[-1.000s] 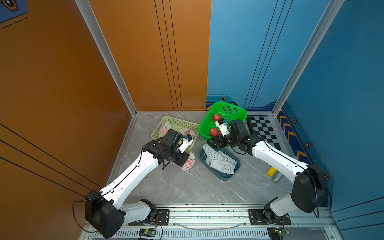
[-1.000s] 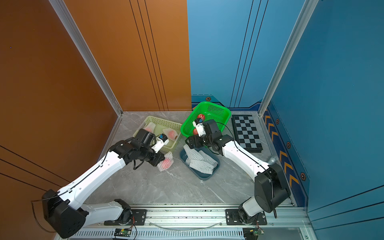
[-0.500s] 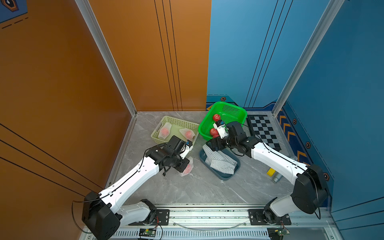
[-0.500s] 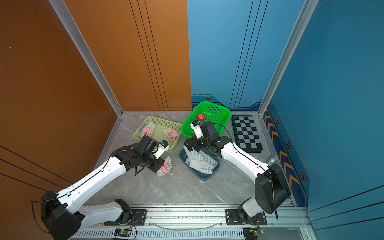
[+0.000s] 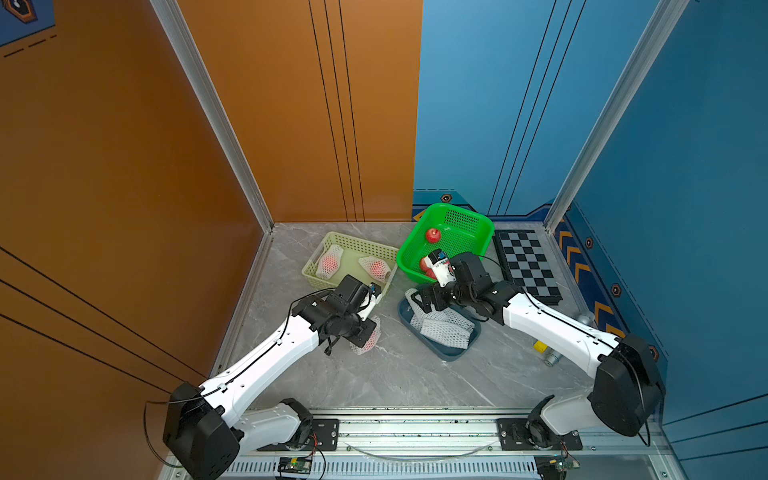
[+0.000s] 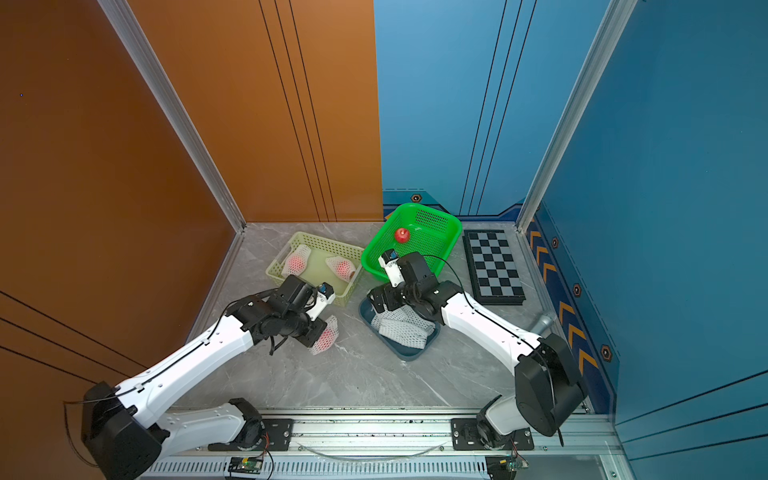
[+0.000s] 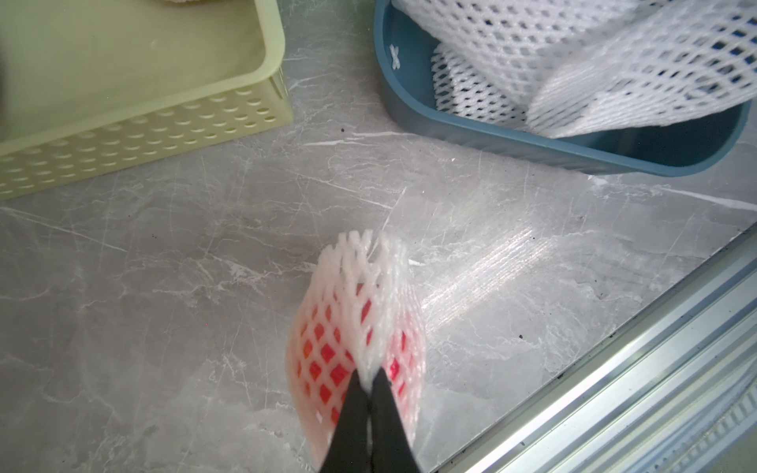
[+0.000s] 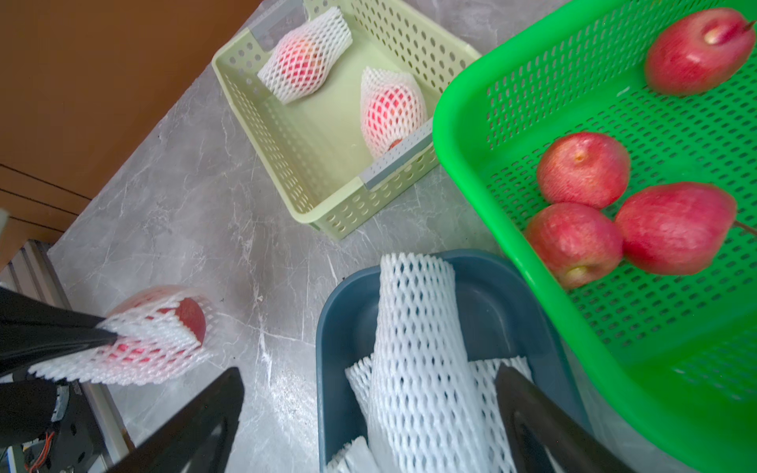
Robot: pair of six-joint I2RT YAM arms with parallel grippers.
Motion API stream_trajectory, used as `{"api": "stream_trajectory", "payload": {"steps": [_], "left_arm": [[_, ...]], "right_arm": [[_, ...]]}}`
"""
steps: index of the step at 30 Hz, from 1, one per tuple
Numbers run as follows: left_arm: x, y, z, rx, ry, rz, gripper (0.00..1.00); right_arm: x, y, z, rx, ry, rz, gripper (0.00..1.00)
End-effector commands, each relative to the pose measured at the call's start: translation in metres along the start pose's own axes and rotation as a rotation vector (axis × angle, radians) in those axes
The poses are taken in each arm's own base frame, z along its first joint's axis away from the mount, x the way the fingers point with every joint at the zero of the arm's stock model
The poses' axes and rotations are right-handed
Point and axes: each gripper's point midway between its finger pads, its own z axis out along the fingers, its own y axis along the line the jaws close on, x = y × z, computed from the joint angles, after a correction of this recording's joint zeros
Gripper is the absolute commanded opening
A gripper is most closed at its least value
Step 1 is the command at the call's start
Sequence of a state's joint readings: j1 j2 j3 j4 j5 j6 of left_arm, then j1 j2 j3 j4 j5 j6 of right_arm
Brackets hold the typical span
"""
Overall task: Remove foam nets from apples
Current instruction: Place the apple at the center of the board.
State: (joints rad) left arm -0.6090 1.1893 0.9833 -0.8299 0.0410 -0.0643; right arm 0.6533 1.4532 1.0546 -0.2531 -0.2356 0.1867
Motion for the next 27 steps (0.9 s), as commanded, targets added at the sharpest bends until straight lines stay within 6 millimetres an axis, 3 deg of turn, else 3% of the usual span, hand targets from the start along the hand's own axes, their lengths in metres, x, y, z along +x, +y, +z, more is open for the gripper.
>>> {"api": "stream_trajectory", "payload": {"steps": [1,7,14,27], "left_arm": [[0.011,-0.002,0.000,0.000,0.013,-0.068,0.00],[0.020,-0.012,0.006,0.058,0.044,-0.128,0.00],[0.032,-0.007,0.021,0.022,0.110,-0.237,0.02],[0.039,0.003,0.040,-0.040,0.085,-0.361,0.21]], "right_arm": [[0.009,0.010,-0.003,0.000,0.000,-0.021,0.97],[0.022,0.038,-0.005,-0.048,0.021,-0.093,0.97],[0.042,0.068,0.003,-0.096,0.052,-0.165,0.97],[0.059,0.085,0.028,-0.160,0.118,-0.167,0.88]]}}
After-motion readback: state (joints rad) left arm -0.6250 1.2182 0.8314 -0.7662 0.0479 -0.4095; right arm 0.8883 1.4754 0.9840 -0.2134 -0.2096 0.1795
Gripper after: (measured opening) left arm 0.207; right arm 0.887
